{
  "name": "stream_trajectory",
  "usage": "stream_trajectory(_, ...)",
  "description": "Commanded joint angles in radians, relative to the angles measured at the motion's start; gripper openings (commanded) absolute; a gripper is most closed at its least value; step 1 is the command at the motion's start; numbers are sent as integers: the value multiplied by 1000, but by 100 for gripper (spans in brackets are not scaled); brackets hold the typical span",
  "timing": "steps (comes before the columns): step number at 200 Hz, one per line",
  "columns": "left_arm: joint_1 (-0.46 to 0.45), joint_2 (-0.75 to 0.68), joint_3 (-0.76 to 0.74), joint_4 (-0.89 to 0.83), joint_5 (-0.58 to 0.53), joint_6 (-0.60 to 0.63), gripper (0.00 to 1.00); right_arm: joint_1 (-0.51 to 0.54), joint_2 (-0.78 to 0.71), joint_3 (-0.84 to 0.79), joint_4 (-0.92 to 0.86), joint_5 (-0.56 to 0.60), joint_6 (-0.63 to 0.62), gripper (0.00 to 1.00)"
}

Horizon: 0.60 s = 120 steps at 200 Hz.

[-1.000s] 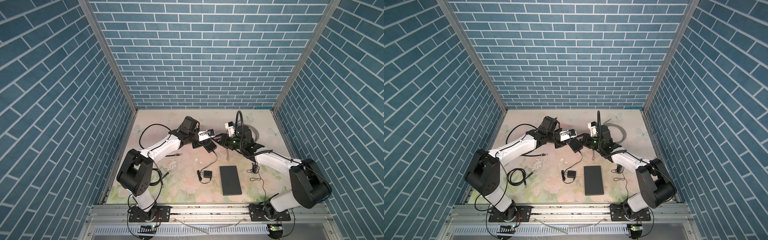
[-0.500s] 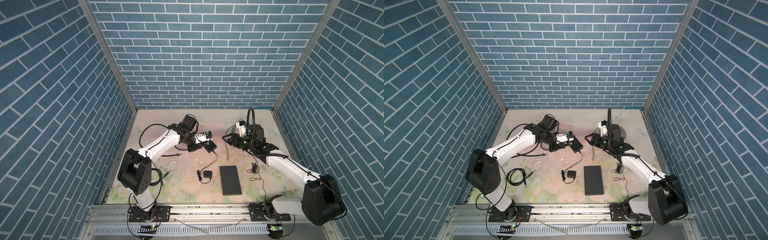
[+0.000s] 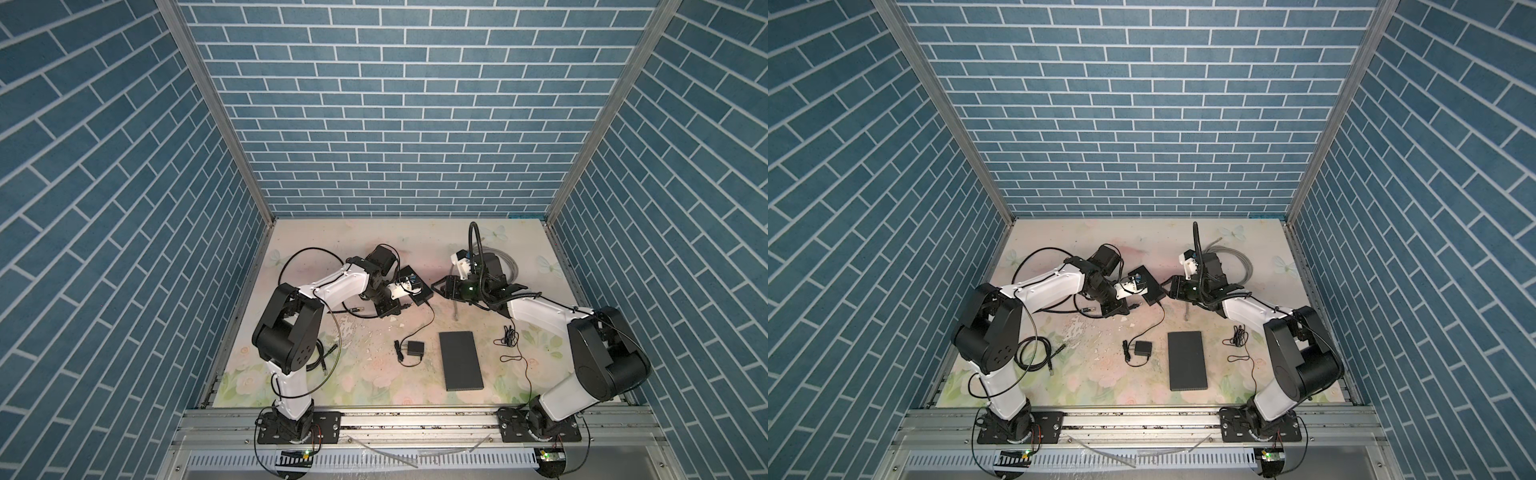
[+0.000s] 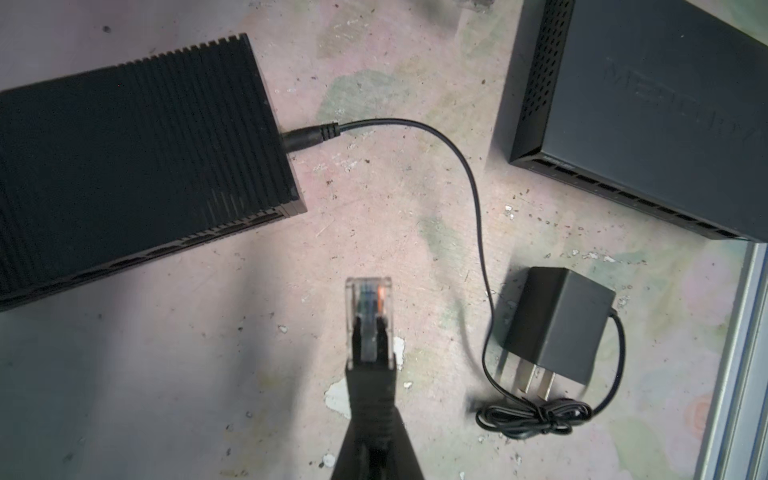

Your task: Insert the plug into the switch port

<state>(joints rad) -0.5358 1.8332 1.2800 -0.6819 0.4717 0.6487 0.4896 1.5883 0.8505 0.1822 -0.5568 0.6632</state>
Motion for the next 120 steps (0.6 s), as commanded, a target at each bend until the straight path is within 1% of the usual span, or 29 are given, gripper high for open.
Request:
stream_trajectory(1, 6, 12, -1, 20, 35, -16, 0, 27, 32, -40, 236, -86, 146, 48)
stream_trajectory(14, 5, 14, -2, 30, 52, -20, 0, 50, 58, -70, 330, -100, 209, 48)
stream_trajectory(35, 6, 20, 4, 31, 61, -20, 0, 81, 103, -85, 425, -109, 263, 47)
stream_trajectory(67, 11, 16, 1, 35, 50, -15, 0, 106, 143, -94, 472, -103, 301, 45)
stream_trajectory(93, 13, 11, 1, 36, 41, -17, 0, 116, 155, -111, 494, -95, 327, 39)
stream_trajectory(120, 13, 3, 4, 48, 28, -21, 0, 125, 172, -141, 567, -95, 385, 35)
